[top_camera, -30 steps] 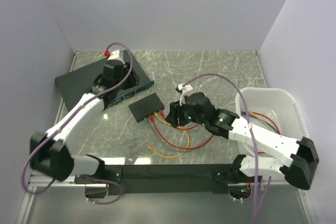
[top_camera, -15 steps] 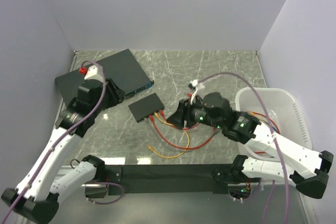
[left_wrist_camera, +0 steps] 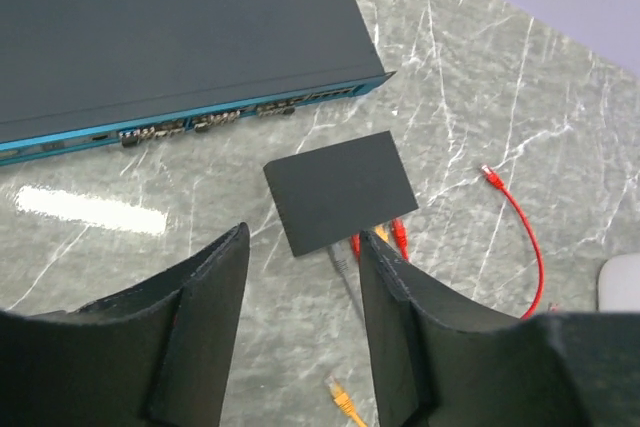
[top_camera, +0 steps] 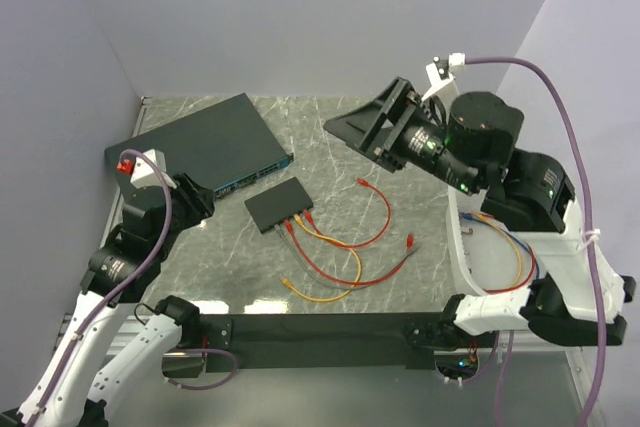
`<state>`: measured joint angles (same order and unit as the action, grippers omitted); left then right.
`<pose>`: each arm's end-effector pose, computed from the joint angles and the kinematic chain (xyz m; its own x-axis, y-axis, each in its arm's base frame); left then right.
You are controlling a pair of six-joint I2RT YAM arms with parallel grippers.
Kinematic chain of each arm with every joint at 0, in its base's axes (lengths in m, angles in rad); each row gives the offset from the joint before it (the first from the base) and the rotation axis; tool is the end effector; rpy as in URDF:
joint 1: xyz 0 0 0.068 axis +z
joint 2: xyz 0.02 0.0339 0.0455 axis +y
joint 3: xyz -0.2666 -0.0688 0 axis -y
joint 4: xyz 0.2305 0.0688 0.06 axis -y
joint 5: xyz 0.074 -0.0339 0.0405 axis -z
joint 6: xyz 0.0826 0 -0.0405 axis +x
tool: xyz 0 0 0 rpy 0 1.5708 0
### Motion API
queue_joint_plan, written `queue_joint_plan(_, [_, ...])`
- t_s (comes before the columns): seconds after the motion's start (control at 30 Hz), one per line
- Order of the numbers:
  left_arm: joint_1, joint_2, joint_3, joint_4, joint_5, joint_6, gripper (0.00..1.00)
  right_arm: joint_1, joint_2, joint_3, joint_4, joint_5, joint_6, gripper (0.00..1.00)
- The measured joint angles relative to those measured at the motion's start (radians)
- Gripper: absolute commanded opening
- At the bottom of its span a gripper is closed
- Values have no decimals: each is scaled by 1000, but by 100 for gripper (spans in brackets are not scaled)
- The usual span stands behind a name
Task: Insert the plug into the switch port
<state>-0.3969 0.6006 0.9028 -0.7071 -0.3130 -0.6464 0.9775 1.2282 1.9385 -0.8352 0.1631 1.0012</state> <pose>0.1413 -0.0316 0.3299 -0.3543 -0.4728 -0.8068 -0.1336 0.8795 -0.4568 0.1343 0.1752 0.5410 -0.6506 0.5214 -0.5521 -0.3340 0.4565 0.8246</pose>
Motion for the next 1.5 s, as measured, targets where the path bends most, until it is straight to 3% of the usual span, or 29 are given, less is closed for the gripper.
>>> queue_joint_plan(0.13, [0, -22, -16, 1, 2, 7, 56, 0, 98, 149, -117, 13, 63, 79])
queue_joint_plan(0.3, [0, 0, -16, 10, 62, 24, 52, 0, 147, 183, -201, 8, 107, 80])
queue_joint_plan(0.47, [0, 34, -16, 6, 106, 26, 54, -10, 153, 220, -240, -11, 131, 84])
queue_joint_plan(0.57, [0, 21, -17, 7, 115, 25, 55, -28, 163, 276, -254, -44, 141, 86])
queue_joint_plan(0.6, [0, 13, -18, 8, 117, 25, 55, -38, 174, 308, -264, -60, 146, 92])
queue_joint_plan(0.77, [0, -6, -22, 10, 124, 25, 54, -91, 256, 441, -296, -157, 166, 94])
queue_joint_plan(1.2, [0, -11, -22, -53, 196, 9, 54, -216, 329, 452, -280, -366, 188, 96])
queue_joint_plan(1.5, [0, -41, -22, -87, 220, -2, 53, -264, 330, 452, -265, -404, 194, 98])
